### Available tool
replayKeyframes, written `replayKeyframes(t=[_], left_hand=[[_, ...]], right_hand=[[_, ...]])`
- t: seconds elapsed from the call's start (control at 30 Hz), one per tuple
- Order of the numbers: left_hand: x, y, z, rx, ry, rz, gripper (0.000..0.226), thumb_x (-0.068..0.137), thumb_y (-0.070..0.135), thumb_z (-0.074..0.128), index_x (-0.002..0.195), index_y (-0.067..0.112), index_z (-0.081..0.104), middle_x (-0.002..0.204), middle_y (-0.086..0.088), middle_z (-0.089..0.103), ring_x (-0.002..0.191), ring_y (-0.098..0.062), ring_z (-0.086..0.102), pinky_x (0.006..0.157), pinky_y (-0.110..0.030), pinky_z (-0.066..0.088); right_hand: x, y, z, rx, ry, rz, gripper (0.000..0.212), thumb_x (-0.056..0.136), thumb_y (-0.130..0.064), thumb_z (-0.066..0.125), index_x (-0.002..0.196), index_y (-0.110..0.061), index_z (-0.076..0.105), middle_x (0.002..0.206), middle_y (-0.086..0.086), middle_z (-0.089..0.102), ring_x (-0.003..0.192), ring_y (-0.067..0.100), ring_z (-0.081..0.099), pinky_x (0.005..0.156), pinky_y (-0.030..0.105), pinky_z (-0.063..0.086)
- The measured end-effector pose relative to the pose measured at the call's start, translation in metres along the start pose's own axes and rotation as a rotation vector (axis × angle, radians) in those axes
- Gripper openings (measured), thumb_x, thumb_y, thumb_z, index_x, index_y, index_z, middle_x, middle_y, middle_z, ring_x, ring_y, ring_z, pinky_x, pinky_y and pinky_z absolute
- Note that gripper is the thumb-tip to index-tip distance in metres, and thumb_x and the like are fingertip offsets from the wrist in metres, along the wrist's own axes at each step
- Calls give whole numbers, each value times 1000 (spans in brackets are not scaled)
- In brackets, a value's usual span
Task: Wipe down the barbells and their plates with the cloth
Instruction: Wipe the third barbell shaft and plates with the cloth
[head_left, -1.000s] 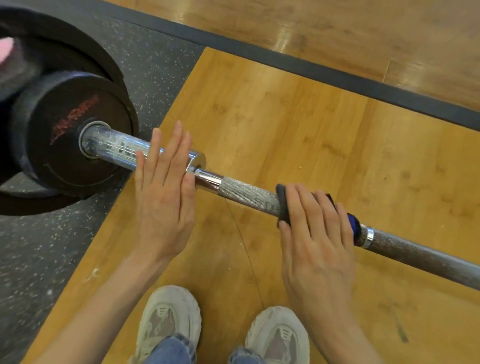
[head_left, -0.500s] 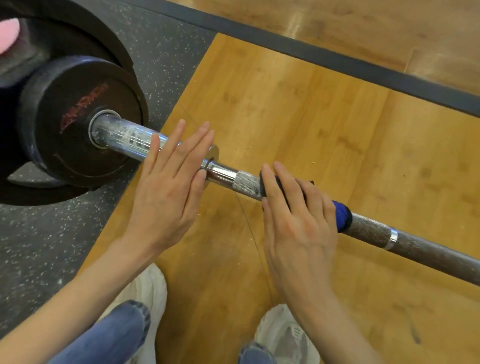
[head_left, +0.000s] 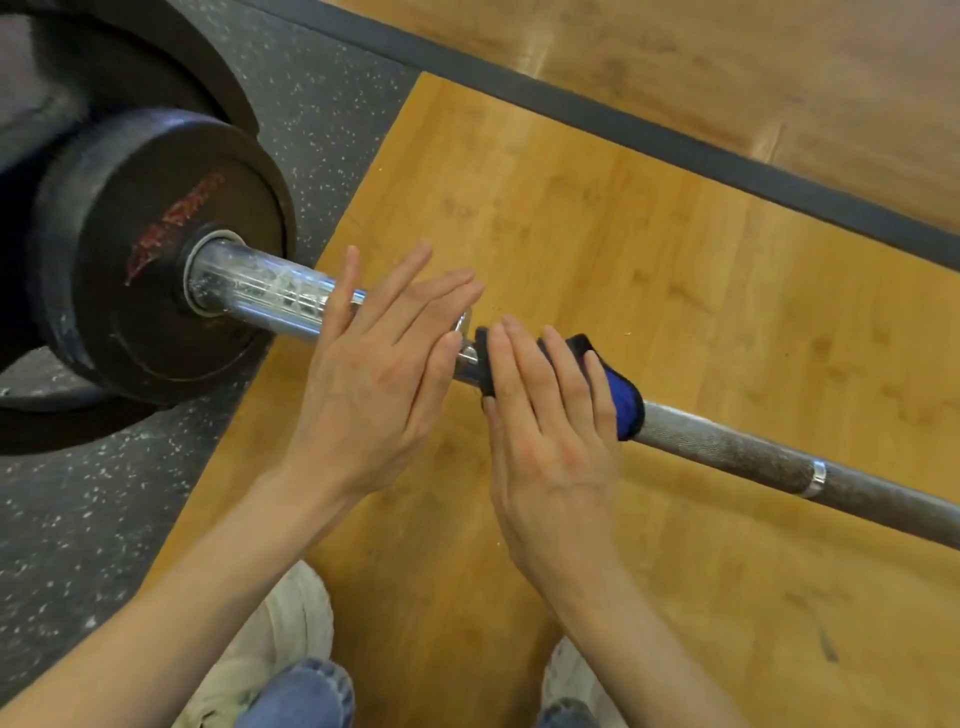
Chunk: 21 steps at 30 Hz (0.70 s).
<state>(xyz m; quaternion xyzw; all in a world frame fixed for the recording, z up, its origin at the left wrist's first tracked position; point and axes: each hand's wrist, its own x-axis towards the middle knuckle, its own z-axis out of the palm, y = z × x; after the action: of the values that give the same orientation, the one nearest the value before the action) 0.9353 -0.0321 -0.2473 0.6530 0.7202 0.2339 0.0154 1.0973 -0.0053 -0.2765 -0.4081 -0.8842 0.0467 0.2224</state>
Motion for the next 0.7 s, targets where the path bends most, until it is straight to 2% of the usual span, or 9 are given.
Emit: replayKeyframes(t=[0.1, 0.17, 0.27, 0.33, 0.43, 0.53, 0.63, 0.7], left_hand=[[1, -8, 0, -18, -7, 36, 49, 109, 27, 22, 138, 11, 59, 141, 0, 59, 146, -20, 38, 126, -44, 2], [2, -11, 2, -59, 26, 38, 50, 109, 27, 21, 136, 11, 60, 138, 0, 61, 144, -20, 40, 126, -43, 3], [4, -8, 5, -94, 59, 20, 49, 109, 26, 22, 133, 11, 63, 135, 0, 64, 141, -20, 44, 125, -43, 5], [3, -7, 5, -101, 54, 17, 47, 109, 24, 25, 132, 10, 63, 134, -1, 64, 140, -21, 46, 125, -43, 5], [4, -9, 5, -99, 35, 31, 45, 108, 23, 27, 133, 10, 63, 134, 0, 64, 141, -21, 45, 125, -41, 2], [3, -10, 0, -98, 25, 49, 46, 109, 25, 26, 134, 12, 62, 135, 1, 64, 142, -21, 44, 125, -39, 0], [3, -11, 0, -79, 15, 55, 47, 109, 26, 24, 134, 12, 62, 134, 1, 64, 142, -21, 43, 126, -40, -1], [3, -11, -2, -71, 19, 57, 45, 109, 25, 26, 134, 11, 61, 134, 0, 64, 143, -20, 42, 126, -41, -1]], right_hand=[[-17, 28, -13, -77, -21, -42, 45, 109, -16, 41, 153, -9, 39, 156, 7, 43, 145, 27, 40, 123, 45, 24], [-27, 37, -22, -116, 7, 39, 44, 109, -15, 37, 152, -8, 37, 156, 8, 42, 145, 28, 38, 123, 48, 25], [-16, 6, -11, -96, 39, 176, 44, 108, -14, 36, 151, -8, 41, 155, 7, 44, 146, 28, 37, 124, 49, 20], [0, -15, -1, -56, -3, 125, 43, 108, -13, 38, 151, -8, 44, 155, 6, 45, 146, 27, 38, 125, 47, 19], [4, -8, -4, -44, -55, 21, 43, 107, -11, 45, 149, -6, 45, 154, 7, 46, 144, 27, 42, 123, 47, 25], [-17, 13, -22, -80, -31, 83, 42, 110, -16, 37, 150, -6, 44, 155, 7, 45, 145, 27, 39, 120, 50, 30], [-8, -9, -5, -53, 33, 200, 42, 107, -10, 41, 149, -5, 45, 153, 8, 47, 145, 28, 38, 124, 50, 20], [4, -32, 9, -12, 36, 175, 45, 104, -6, 46, 149, -3, 44, 154, 10, 46, 147, 29, 36, 126, 48, 15]])
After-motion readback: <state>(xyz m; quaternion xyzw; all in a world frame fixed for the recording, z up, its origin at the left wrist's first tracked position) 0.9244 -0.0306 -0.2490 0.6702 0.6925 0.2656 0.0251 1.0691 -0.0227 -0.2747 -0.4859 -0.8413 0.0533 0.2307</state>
